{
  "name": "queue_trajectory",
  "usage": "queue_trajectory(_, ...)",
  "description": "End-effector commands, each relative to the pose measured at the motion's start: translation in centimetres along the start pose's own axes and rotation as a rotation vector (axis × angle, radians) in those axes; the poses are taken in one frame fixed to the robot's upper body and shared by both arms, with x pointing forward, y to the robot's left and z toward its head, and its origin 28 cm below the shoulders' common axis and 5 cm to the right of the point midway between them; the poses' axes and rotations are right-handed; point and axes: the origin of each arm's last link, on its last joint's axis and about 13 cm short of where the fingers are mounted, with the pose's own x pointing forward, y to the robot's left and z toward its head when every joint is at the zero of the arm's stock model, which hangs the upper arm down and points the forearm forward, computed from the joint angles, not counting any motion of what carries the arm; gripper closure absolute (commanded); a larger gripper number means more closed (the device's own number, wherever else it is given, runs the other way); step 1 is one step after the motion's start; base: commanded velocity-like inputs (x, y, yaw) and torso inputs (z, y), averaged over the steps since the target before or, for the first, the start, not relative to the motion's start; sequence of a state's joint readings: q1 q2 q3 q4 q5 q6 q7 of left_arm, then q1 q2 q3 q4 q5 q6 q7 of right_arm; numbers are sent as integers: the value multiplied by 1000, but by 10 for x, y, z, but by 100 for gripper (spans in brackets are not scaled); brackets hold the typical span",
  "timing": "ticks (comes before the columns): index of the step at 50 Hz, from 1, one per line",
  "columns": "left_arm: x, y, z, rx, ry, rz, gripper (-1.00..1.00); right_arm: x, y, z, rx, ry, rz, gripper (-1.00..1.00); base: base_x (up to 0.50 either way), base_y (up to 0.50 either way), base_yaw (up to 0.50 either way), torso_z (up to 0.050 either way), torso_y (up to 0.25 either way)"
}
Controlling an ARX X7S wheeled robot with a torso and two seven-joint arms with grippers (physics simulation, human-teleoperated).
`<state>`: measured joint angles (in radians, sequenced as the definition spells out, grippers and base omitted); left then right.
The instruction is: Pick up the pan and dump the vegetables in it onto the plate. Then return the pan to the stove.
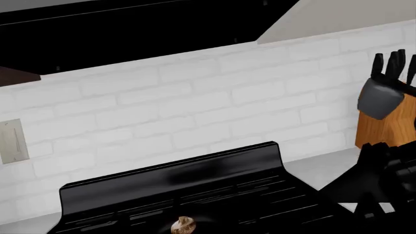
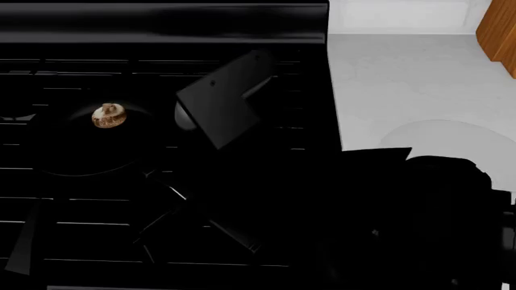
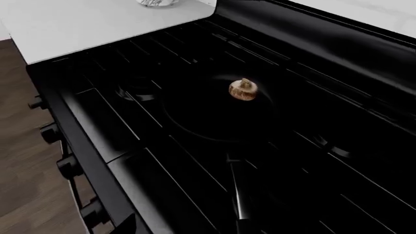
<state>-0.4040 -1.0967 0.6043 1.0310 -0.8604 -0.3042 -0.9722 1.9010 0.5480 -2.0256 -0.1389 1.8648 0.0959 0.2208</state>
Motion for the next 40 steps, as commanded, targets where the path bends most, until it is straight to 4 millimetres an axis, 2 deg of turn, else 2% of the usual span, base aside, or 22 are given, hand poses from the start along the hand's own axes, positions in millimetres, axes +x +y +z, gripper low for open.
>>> queue_trajectory(1,-1,0,-1,0,1,-1,-100,24,-8,-12,25,47,18,-100,0,0,0,0,0)
queue_trajectory(24,-1,-1,0,2,4,-9,-100,52,-19,-25,52,114,41,-100,0,0,0,0,0)
queue_trajectory(32,-1,-1,-2,2,8,-7,-100,56,-21,-38,75,149,44,-100,0,0,0,0,0)
queue_trajectory(40,-1,-1,-1,2,7,-8,-100,58,-27,-40,85,172,34,-100,0,0,0,0,0)
